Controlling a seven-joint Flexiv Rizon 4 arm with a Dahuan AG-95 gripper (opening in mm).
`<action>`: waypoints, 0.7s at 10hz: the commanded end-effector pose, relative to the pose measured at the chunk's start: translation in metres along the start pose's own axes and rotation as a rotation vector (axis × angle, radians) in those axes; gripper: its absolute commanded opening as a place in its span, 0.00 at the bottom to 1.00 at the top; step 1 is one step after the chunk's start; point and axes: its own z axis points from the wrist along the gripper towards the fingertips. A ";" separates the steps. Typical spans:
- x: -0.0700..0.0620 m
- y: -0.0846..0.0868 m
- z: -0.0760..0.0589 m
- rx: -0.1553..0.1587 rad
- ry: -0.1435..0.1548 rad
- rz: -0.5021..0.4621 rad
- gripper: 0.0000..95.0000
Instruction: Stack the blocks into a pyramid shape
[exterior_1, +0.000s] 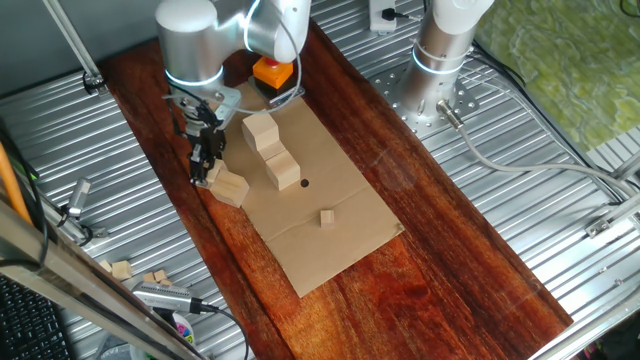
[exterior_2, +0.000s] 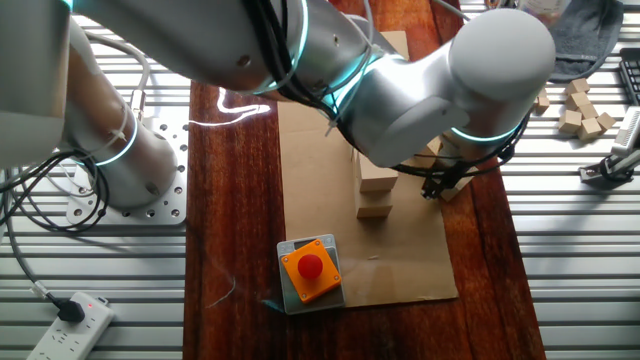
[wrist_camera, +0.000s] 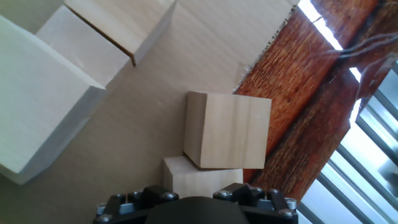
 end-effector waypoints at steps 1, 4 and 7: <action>0.000 0.001 0.000 -0.015 -0.013 0.029 0.40; -0.001 0.001 -0.001 -0.022 -0.014 0.084 0.00; -0.001 0.001 -0.004 -0.027 0.004 0.104 0.00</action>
